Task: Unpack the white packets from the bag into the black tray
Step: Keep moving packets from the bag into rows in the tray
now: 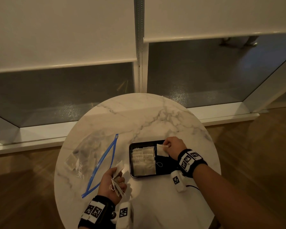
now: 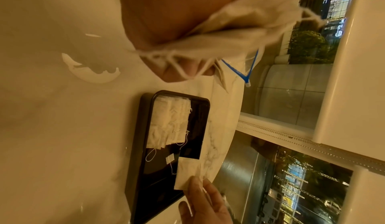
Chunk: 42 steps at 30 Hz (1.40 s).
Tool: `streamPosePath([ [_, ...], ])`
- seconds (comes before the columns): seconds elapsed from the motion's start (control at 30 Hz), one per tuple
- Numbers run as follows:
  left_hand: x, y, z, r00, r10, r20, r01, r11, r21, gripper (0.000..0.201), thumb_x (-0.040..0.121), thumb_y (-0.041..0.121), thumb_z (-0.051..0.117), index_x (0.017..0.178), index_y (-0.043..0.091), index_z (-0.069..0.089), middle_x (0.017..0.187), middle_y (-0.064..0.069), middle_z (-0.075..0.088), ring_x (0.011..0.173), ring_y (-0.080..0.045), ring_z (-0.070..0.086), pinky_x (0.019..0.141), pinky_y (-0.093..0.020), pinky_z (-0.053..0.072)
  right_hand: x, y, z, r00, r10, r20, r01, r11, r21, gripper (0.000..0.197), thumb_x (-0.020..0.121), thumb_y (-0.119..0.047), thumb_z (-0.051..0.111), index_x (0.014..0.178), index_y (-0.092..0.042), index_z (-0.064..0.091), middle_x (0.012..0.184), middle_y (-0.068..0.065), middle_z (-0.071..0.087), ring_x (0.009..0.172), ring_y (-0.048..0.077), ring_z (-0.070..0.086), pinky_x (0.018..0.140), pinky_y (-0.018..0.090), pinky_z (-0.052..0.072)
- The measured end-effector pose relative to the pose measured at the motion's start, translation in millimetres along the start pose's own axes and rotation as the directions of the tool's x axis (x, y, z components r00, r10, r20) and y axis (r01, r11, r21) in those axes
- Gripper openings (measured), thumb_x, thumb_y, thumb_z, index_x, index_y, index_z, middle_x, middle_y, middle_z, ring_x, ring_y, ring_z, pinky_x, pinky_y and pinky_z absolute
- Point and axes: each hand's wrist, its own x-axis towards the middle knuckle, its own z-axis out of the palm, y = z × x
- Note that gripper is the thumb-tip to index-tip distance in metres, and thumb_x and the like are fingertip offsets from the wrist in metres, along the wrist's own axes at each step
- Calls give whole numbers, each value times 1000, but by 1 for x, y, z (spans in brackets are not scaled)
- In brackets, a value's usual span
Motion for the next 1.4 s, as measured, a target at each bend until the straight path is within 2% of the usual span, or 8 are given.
streamPosePath([
  [0.07,0,0,-3,1000,3,-7,-3,1000,-2,32,95,30,51,68,12,49,45,2,39,33,-11,36,34,-18,31,8,-2,5,1000,-12,20,13,999,-42,11,86,-12,62,88,-17,72,79,-1,64,73,13,59,56,17,41],
  [0.2,0,1,-5,1000,3,-28,-3,1000,9,31,94,30,52,70,12,50,45,2,40,33,-11,36,35,-18,31,23,-7,11,998,0,65,8,992,-124,17,86,-9,61,88,-15,77,89,6,71,82,20,67,71,25,55],
  [0.3,-2,1,-5,999,9,-31,-8,1000,17,31,95,30,51,70,12,51,45,1,40,32,-11,37,34,-18,32,32,-7,12,996,-11,86,29,978,-206,18,84,-11,63,89,-21,77,96,4,73,86,20,68,79,28,57],
  [0.4,-3,0,-5,999,15,-30,-15,1000,2,30,95,29,51,71,11,51,44,1,40,32,-11,37,33,-18,32,37,-5,14,996,2,86,20,968,-250,19,83,-11,65,88,-25,77,97,1,73,85,19,67,80,29,58],
  [0.8,-4,-2,-7,997,48,-64,-46,998,34,29,96,31,52,76,11,53,47,0,42,33,-11,40,33,-18,33,51,-5,25,998,26,58,-9,961,-278,18,82,-9,66,95,-14,77,96,9,72,85,23,67,79,28,58],
  [1.07,-5,-5,-5,995,65,-73,-61,997,52,27,96,30,53,77,11,54,48,1,43,34,-10,40,33,-17,33,52,-4,23,1000,-14,5,15,957,-289,11,80,-8,67,87,-12,74,92,9,70,83,24,66,77,31,58],
  [1.23,-5,-7,-5,995,71,-64,-68,996,59,27,96,30,53,76,11,53,48,1,41,34,-9,39,32,-18,32,50,-4,19,999,-37,-39,25,962,-273,10,80,-7,65,87,-12,71,92,10,68,82,25,65,75,31,57],
  [1.4,-6,-7,-7,995,65,-73,-62,997,47,28,96,31,53,78,10,54,48,1,41,34,-9,39,33,-17,33,46,-2,18,1000,-22,-3,20,968,-251,15,82,-8,64,90,-15,74,95,9,69,83,24,65,77,29,57],
])
